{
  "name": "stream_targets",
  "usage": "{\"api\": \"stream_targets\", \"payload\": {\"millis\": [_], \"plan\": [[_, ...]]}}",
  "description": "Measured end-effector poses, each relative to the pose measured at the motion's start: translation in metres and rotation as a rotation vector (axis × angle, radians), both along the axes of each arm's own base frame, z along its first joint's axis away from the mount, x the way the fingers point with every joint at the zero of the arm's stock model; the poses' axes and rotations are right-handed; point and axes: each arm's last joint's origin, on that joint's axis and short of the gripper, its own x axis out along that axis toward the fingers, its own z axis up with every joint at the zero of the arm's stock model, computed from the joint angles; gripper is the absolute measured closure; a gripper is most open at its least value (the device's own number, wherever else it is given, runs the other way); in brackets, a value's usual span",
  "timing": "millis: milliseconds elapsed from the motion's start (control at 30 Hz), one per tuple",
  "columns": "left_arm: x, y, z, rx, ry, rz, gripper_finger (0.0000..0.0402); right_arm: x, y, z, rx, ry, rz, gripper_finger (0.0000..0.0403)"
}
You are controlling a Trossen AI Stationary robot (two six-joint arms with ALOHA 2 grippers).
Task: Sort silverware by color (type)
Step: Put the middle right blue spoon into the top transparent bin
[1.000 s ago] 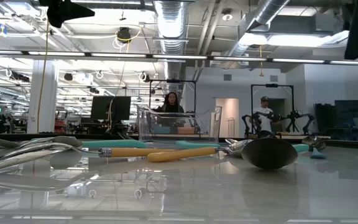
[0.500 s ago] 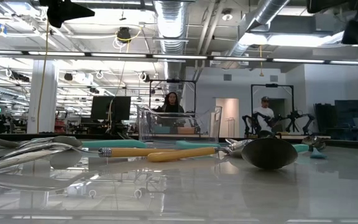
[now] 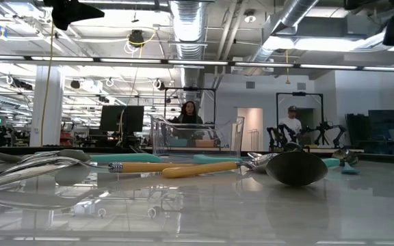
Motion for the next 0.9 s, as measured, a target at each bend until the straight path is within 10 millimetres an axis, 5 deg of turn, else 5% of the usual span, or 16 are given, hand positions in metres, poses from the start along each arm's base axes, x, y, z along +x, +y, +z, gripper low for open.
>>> {"api": "stream_targets", "payload": {"millis": [433,900], "plan": [[0.000,0.000,0.000,0.007,0.004,0.000,0.0109,-0.006,0.008,0.000,-0.018,-0.041,-0.019,0.0305],[0.000,0.000,0.000,0.005,0.006,-0.006,0.0109,0.042,-0.045,0.004,-0.212,-0.129,0.260,0.0301]]}}
